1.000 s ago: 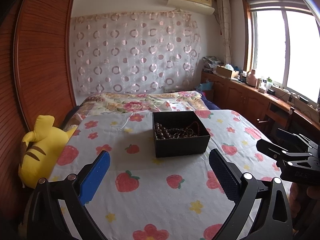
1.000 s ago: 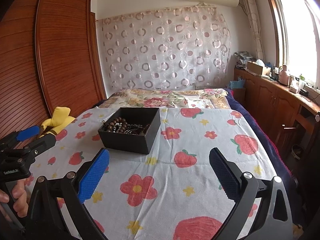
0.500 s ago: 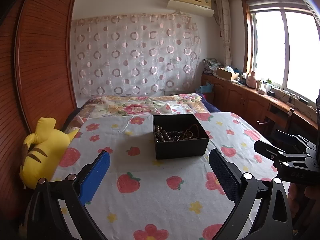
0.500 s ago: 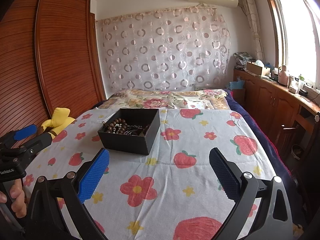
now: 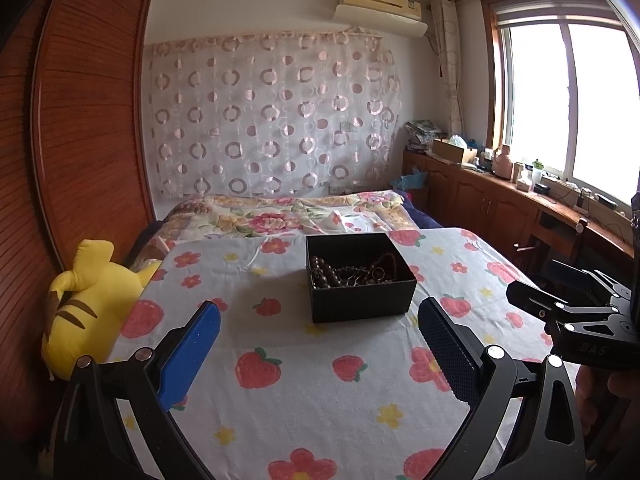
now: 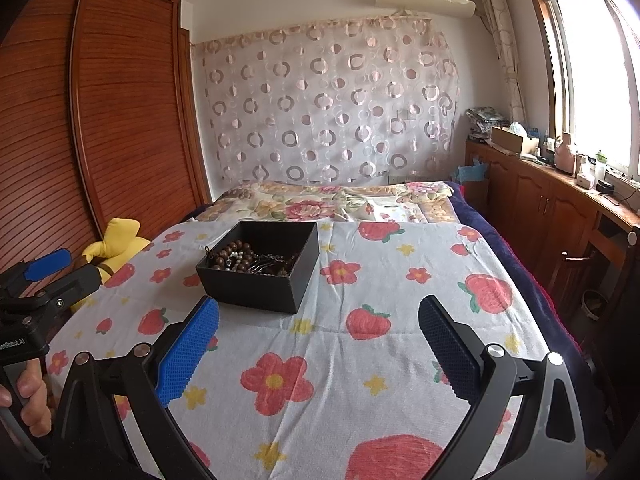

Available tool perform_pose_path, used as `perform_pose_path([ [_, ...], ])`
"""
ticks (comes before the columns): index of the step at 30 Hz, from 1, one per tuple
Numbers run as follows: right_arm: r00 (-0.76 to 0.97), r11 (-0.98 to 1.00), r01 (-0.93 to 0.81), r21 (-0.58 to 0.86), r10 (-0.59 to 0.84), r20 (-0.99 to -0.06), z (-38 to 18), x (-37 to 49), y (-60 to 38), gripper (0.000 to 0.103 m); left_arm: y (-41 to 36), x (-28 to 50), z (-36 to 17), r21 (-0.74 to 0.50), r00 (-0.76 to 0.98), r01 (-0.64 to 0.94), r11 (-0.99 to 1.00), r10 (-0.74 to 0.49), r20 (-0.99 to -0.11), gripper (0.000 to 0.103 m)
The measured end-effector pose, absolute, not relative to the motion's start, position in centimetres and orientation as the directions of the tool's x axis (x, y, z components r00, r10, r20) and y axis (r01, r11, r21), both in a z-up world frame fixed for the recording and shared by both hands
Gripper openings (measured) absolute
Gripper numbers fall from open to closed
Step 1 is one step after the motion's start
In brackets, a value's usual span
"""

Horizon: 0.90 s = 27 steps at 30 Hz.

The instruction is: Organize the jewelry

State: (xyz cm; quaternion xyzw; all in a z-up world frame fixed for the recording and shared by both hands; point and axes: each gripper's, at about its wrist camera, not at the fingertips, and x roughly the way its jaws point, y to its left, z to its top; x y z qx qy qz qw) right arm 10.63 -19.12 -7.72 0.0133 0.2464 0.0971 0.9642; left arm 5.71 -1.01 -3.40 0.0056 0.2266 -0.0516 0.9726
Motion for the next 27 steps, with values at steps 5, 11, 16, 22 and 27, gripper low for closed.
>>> perform_pose_path([
  [5, 0.863, 0.981, -0.176, 0.078, 0.192, -0.467, -7.13, 10.69, -19.34, 0.101, -1.0, 5.7, -3.46, -0.011, 0.892, 0.103, 0.995, -0.098, -0.441, 0.096],
  [11, 0.864, 0.981, -0.176, 0.077, 0.191, -0.466, -7.17, 10.67, -19.37, 0.101, -0.89, 5.7, -3.28, -0.011, 0.892, 0.102, 0.995, -0.096, -0.442, 0.096],
  [16, 0.864, 0.981, -0.177, 0.078, 0.193, -0.465, -7.17, 10.71, -19.38, 0.101, -0.47, 5.79, -2.86, -0.011, 0.893, 0.098, 0.995, -0.093, -0.441, 0.096],
  [22, 0.864, 0.981, -0.176, 0.077, 0.192, -0.466, -7.22, 10.73, -19.35, 0.101, -0.55, 5.75, -2.98, -0.011, 0.893, 0.1, 0.995, -0.094, -0.44, 0.096],
  [27, 0.865, 0.981, -0.175, 0.077, 0.191, -0.464, -7.25, 10.69, -19.4, 0.101, -0.68, 5.71, -3.07, -0.011, 0.893, 0.1, 0.995, -0.095, -0.44, 0.096],
])
